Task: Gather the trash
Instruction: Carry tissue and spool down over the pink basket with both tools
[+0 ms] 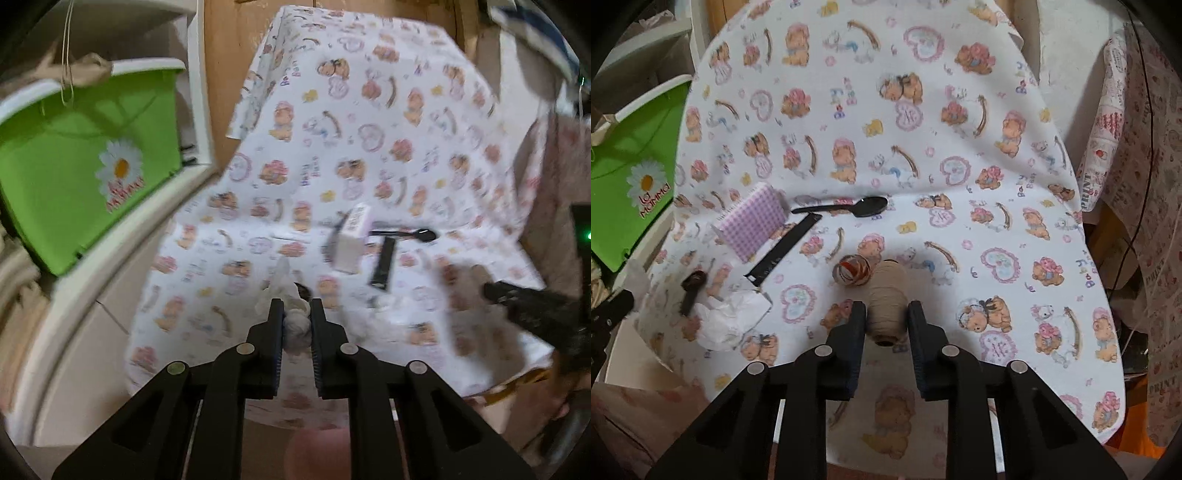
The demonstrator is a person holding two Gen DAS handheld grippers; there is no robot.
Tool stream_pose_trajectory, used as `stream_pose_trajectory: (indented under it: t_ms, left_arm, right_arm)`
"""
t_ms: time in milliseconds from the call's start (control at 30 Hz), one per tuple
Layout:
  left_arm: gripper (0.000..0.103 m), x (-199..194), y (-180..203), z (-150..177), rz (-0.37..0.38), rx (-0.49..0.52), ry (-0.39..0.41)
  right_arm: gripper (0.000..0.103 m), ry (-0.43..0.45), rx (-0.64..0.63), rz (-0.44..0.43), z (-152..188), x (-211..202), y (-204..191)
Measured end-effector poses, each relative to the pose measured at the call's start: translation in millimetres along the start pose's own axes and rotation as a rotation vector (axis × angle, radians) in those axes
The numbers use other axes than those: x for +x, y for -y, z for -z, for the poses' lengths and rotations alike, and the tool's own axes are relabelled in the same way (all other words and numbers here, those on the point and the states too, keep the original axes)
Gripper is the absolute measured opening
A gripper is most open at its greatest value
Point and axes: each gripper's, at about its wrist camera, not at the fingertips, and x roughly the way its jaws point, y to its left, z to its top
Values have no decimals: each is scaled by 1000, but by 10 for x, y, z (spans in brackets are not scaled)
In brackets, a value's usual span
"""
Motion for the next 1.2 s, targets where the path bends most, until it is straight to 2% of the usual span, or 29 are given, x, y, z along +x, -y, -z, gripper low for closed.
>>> stream_pose_trajectory:
  t_ms: [167,333,367,467,500,633,733,833,933,1067,1133,1200]
  left_arm:
    - [12,-158,-11,17,70,-27,-32]
    - [12,-215,109,85,160,-19,-79]
    - [12,-219,142,98,167,-11,-86]
    - [12,-210,246,150,144,29,-116]
    - [12,-197,267,175,138,40,-134]
    - [12,-17,331,340,136,54,-259]
    - [12,208,298,516,165,8,-398]
    - [12,368,278,668,188,-26,-497]
    - [12,487,269,820,177,-41,-552]
    - [13,659,306,1006,161,-18,-618]
    - [13,768,332,1109,154,-14,-658]
    - [13,858,346,1213,140,-8,-705]
  right_arm:
    - [25,8,-14,-68,39,-310,-52]
    - [25,1,-108,-128,204,-781,-261]
    - [25,-18,-119,-127,238,-864,-306]
    - [25,5,-129,-197,370,-1056,-404]
    - [25,-2,-139,-193,409,-1066,-445]
    - [25,-43,-137,-149,544,-919,-484]
    - [25,-99,-153,-130,633,-757,-476]
    - [25,-151,-144,-137,706,-631,-456]
    - [25,-241,-156,-176,792,-497,-477]
    - [25,-349,-182,-185,996,-261,-541]
    - [25,-420,-171,-178,1118,-70,-546]
    - [25,-477,-173,-134,1268,136,-548]
